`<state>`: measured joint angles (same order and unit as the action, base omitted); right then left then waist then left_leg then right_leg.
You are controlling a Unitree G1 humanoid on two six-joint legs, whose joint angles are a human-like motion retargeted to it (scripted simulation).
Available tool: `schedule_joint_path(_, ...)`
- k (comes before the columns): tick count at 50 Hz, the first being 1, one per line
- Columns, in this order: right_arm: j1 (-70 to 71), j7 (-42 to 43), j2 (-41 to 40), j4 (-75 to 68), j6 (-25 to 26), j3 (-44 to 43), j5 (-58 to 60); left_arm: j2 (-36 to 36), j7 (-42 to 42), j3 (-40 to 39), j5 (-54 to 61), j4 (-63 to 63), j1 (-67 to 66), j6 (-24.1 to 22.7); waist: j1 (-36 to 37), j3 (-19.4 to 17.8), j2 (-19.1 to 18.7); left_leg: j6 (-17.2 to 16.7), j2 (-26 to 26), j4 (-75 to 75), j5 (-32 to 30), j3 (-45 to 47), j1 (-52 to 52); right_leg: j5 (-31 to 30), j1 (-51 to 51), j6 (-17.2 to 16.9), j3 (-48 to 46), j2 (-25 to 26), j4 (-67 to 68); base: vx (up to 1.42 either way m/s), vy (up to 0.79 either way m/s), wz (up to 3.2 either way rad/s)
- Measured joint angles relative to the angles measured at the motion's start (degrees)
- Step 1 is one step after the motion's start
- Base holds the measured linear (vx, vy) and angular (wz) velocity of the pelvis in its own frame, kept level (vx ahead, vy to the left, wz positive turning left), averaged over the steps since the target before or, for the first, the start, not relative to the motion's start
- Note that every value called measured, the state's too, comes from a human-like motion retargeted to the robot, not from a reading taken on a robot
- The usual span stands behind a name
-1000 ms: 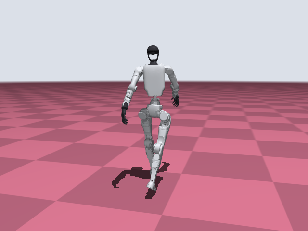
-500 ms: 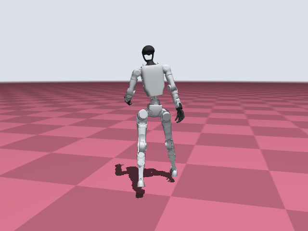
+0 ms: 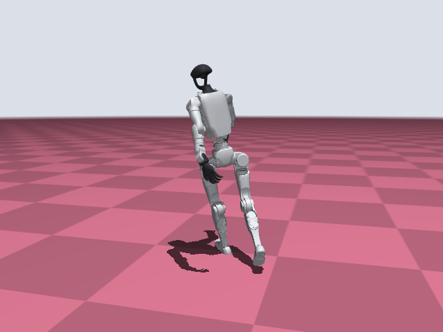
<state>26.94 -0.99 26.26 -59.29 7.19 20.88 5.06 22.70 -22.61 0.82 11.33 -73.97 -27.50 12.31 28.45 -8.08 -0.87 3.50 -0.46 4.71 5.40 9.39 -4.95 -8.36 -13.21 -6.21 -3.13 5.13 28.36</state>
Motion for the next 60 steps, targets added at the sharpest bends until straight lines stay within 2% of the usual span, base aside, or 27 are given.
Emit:
schedule_joint_path(1,1.1,-2.2,-2.2,0.4,-0.4,6.1,2.2,-1.0,0.9,-3.3,1.8,1.1,1.1,0.2,16.4,1.2,-0.9,6.9,-0.5,-0.8,0.5,-59.6,3.0,-8.9,12.0,2.8,22.2,9.1,14.5,-1.11,0.28,-10.95)
schedule_joint_path(2,1.5,-4.5,-3.0,-0.9,-0.4,8.5,3.8,-0.6,1.8,-3.0,3.1,3.6,3.5,0.3,24.0,2.9,-0.1,11.5,-2.1,-1.1,0.3,-99.3,0.9,-13.2,25.9,2.1,32.2,13.7,28.0,-0.84,0.36,-3.88)
schedule_joint_path(3,0.4,-6.7,-1.0,-5.6,0.4,3.4,4.5,2.3,2.7,4.2,3.6,8.6,8.1,0.2,13.8,5.5,4.3,11.5,-6.2,-0.4,-1.6,-99.3,-11.5,-8.4,43.8,-5.2,17.8,9.7,39.6,1.00,0.25,9.10)
schedule_joint_path(4,-1.7,-5.4,-1.3,-8.8,1.0,1.2,4.7,4.7,3.9,7.0,6.0,13.5,10.0,-1.2,6.3,5.8,4.4,7.4,-6.4,-3.9,0.6,-64.7,-12.1,-3.3,43.2,-6.4,7.6,4.5,40.8,2.60,0.40,15.54)
schedule_joint_path(5,-4.4,-2.2,-2.8,-11.2,1.5,0.5,4.6,6.8,5.2,7.7,9.5,18.4,10.5,-3.1,0.1,4.9,2.3,1.3,-4.7,-9.4,4.8,-12.7,-6.8,1.9,33.3,-4.5,-0.3,-1.2,36.9,2.31,0.30,9.50)
schedule_joint_path(8,-11.3,-0.7,-3.6,-13.8,1.4,-3.7,4.7,8.8,7.1,9.6,19.4,33.2,15.0,-6.4,-5.1,4.2,-1.3,-1.9,-6.5,-10.2,5.1,-26.0,-0.3,7.1,35.3,2.8,-9.7,-9.8,33.8,1.08,0.08,5.24)
schedule_joint_path(10,-17.0,-0.9,-4.2,-14.4,0.9,-6.3,2.9,10.1,5.2,12.1,23.0,41.7,18.5,-7.7,-10.5,4.5,-3.1,-4.7,-6.4,-9.2,4.1,-35.6,3.9,10.1,34.1,4.2,-14.0,-12.1,24.8,0.76,-0.09,5.29)
schedule_joint_path(13,-25.1,-4.3,-5.6,-14.4,0.0,-7.1,0.0,11.5,1.6,16.7,22.9,50.4,24.1,-9.1,-19.5,4.8,-3.4,-8.6,-6.2,-7.7,1.7,-44.3,8.5,8.7,29.9,2.4,-17.0,-13.7,1.9,0.72,-0.23,5.21)
schedule_joint_path(16,-29.6,-9.8,-6.7,-14.0,0.1,-7.6,0.0,12.0,1.4,19.5,21.1,55.0,28.5,-11.2,-29.5,3.4,-0.8,-11.4,-6.8,-5.6,-1.1,-45.8,13.6,5.9,24.6,-1.9,-19.0,-17.4,-21.7,0.69,-0.40,4.59)
schedule_joint_path(20,-32.4,-14.2,-7.9,-13.2,0.9,-12.4,2.0,10.7,3.2,18.4,19.9,55.4,26.1,-15.7,-39.1,0.9,1.2,-14.7,-1.0,-1.4,-1.6,-41.5,23.4,2.0,23.6,-8.8,-3.4,-16.0,-33.2,0.70,-0.57,2.63)
schedule_joint_path(22,-32.2,-12.0,-7.6,-13.2,1.9,-15.2,0.4,8.6,5.4,16.8,22.6,52.3,23.2,-16.1,-40.6,-0.2,1.6,-11.4,1.3,0.0,-1.8,-40.1,28.5,0.2,22.1,-8.5,4.9,-14.9,-32.7,0.71,-0.54,0.88)
schedule_joint_path(23,-31.6,-9.6,-7.4,-13.5,2.5,-16.4,-1.1,7.5,7.2,16.0,24.6,50.1,22.1,-15.4,-40.6,-1.1,2.2,-7.9,1.1,0.1,-2.8,-40.0,30.9,1.0,20.4,-7.6,6.8,-15.3,-32.1,0.71,-0.46,0.44)
schedule_joint_path(25,-30.1,-3.0,-7.4,-14.6,3.6,-18.7,-3.8,6.3,11.4,14.8,26.3,45.0,20.5,-12.9,-39.3,-4.1,3.4,-1.6,0.5,-3.0,-3.9,-38.8,35.2,7.2,15.6,-6.0,6.7,-14.9,-28.4,0.74,-0.46,0.35)
schedule_joint_path(28,-29.0,5.4,-8.8,-16.4,3.3,-20.8,-5.0,6.8,14.9,14.3,13.0,36.7,18.2,-9.3,-36.4,-8.2,8.9,5.2,-7.3,-25.5,-1.2,-31.3,30.7,15.0,7.1,-7.0,2.0,-20.0,-23.0,0.68,-0.41,1.03)
schedule_joint_path(30,-28.3,5.0,-8.9,-16.3,2.2,-15.5,-8.1,6.4,12.3,14.9,5.1,31.4,16.8,-7.4,-35.1,-3.4,9.1,9.4,-11.2,-52.0,7.1,-24.0,10.9,15.9,9.5,-5.4,-1.6,-21.4,-21.9,0.37,-0.38,1.60)
schedule_joint_path(32,-25.7,1.0,-8.2,-14.7,1.9,-6.4,-13.2,6.3,11.5,15.8,7.8,27.5,17.1,-7.4,-32.6,8.6,5.1,11.5,-10.0,-69.6,16.1,-22.0,-17.9,13.8,23.6,-1.9,-5.0,-16.1,-21.2,0.20,-0.54,1.31)
schedule_joint_path(35,-21.1,-0.9,-5.9,-9.9,2.0,-1.6,-13.1,6.6,12.7,13.8,16.2,25.0,16.5,-8.8,-26.0,11.8,7.7,11.5,-5.9,-63.9,19.9,-9.9,-32.3,12.0,27.7,-1.1,-6.7,-15.1,-22.0,0.44,-0.47,0.56)
schedule_joint_path(38,-17.1,0.4,-3.0,-6.9,2.9,-0.1,-12.2,4.6,18.0,10.4,34.0,23.0,14.1,-10.8,-17.9,9.4,12.6,11.3,-10.4,-28.7,14.2,10.2,-24.8,9.9,24.5,-5.0,-4.8,-20.5,-24.6,0.67,0.23,-0.35)
schedule_joint_path(40,-16.2,4.5,-2.0,-4.9,1.9,-3.1,-10.0,3.1,20.4,6.8,37.9,21.9,11.0,-11.4,-12.0,4.3,8.8,3.5,-10.0,-6.1,9.2,18.5,-14.0,9.8,15.7,-4.1,-6.1,-16.2,-26.3,0.76,0.19,-0.69)
schedule_joint_path(42,-16.7,7.3,-1.4,-3.6,0.6,-7.2,-8.0,1.1,20.3,4.1,34.6,20.2,7.6,-11.7,-10.7,0.2,3.0,-3.8,-7.5,0.3,10.1,22.4,-9.2,9.2,5.8,-1.7,-8.6,-10.7,-27.8,0.82,-0.06,0.53)
schedule_joint_path(44,-17.6,7.9,-1.3,-3.7,0.3,-9.3,-6.3,-0.5,19.6,3.6,30.8,17.8,5.4,-11.1,-11.3,-2.0,0.0,-6.6,-6.7,0.3,11.0,19.5,-7.5,6.7,-0.4,-0.1,-9.0,-7.5,-28.1,0.82,-0.05,1.36)
schedule_joint_path(47,-20.9,6.1,-2.4,-5.2,0.4,-9.4,-4.7,-1.3,15.5,6.0,22.1,13.3,4.4,-8.0,-13.6,-3.5,-2.3,-3.6,-7.1,0.3,11.5,10.1,-2.1,-1.6,-4.4,0.3,-7.7,-4.4,-23.6,0.84,-0.01,1.99)
schedule_joint_path(50,-27.5,-0.4,-5.6,-7.1,0.1,-8.3,-3.6,-0.8,8.1,8.7,8.3,8.1,6.9,-6.3,-13.7,-1.9,-4.6,-0.9,-4.1,-0.1,12.5,1.9,2.4,-11.3,4.5,-5.1,-5.0,-0.8,-2.9,0.82,-0.03,1.96)
schedule_joint_path(52,-30.6,-4.0,-8.3,-8.6,0.7,-7.1,-3.5,-0.2,9.4,9.4,4.9,6.6,11.7,-6.1,-13.5,0.5,-4.0,0.3,-3.4,-1.6,13.2,-3.4,1.2,-9.0,17.4,-5.5,-6.8,-2.8,14.8,0.75,-0.06,1.98)
schedule_joint_path(55,-34.8,-6.6,-11.9,-9.7,1.8,-6.8,-1.1,-0.1,14.6,8.5,9.5,10.4,18.1,-5.1,-16.3,-0.3,-4.9,-0.2,-3.3,-3.0,13.8,-11.9,4.4,3.8,27.2,3.7,-13.1,-11.0,28.6,0.77,-0.06,2.71)
schedule_joint_path(56,-36.2,-6.9,-12.7,-9.8,1.7,-6.7,-0.5,-0.2,14.8,8.7,11.7,13.0,19.7,-5.5,-18.3,-0.6,-5.5,-1.0,-3.1,-3.6,13.6,-14.6,5.6,6.2,29.0,4.6,-13.3,-11.6,28.6,0.76,-0.11,3.33)
schedule_joint_path(60,-40.2,-7.8,-14.9,-9.6,1.0,-4.8,1.2,0.2,12.2,13.2,17.8,25.7,25.5,-7.7,-28.7,-2.2,-7.4,-4.5,-1.7,-5.8,11.1,-24.2,9.7,10.4,32.3,1.8,-12.0,-11.1,16.8,0.72,-0.23,3.51)
